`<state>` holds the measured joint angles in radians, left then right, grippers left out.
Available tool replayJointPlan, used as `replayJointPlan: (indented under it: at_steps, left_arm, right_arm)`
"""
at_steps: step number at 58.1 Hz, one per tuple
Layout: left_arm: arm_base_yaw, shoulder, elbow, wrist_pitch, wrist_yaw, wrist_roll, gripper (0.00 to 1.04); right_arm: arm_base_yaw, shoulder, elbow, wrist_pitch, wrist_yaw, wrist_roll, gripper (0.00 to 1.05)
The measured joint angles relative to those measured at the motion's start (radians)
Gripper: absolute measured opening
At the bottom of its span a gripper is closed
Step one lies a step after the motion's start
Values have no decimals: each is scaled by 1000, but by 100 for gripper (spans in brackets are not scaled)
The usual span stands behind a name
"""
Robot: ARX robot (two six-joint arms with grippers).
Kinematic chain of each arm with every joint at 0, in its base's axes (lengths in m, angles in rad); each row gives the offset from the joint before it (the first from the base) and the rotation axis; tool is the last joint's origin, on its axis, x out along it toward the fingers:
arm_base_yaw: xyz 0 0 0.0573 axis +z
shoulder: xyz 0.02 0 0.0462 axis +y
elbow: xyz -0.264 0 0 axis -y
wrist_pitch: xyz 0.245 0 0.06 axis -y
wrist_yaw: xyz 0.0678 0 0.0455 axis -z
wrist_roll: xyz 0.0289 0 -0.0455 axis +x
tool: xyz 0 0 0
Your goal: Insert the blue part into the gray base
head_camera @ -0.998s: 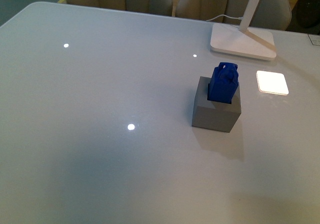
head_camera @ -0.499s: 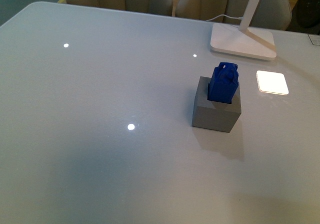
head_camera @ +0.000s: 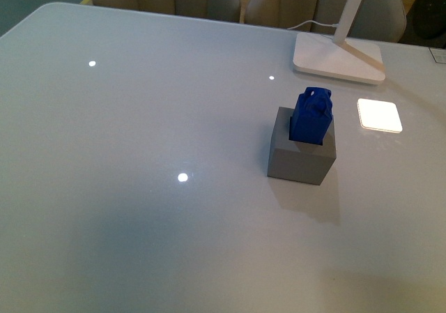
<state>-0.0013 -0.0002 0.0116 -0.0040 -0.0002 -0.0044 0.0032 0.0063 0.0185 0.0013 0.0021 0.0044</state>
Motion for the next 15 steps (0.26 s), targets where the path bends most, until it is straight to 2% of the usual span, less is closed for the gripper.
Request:
replayJointPlan:
  at_steps: [15]
  left_arm:
    - [0,0,0,0,0,0,97]
  right_arm:
    - [0,0,0,0,0,0,96]
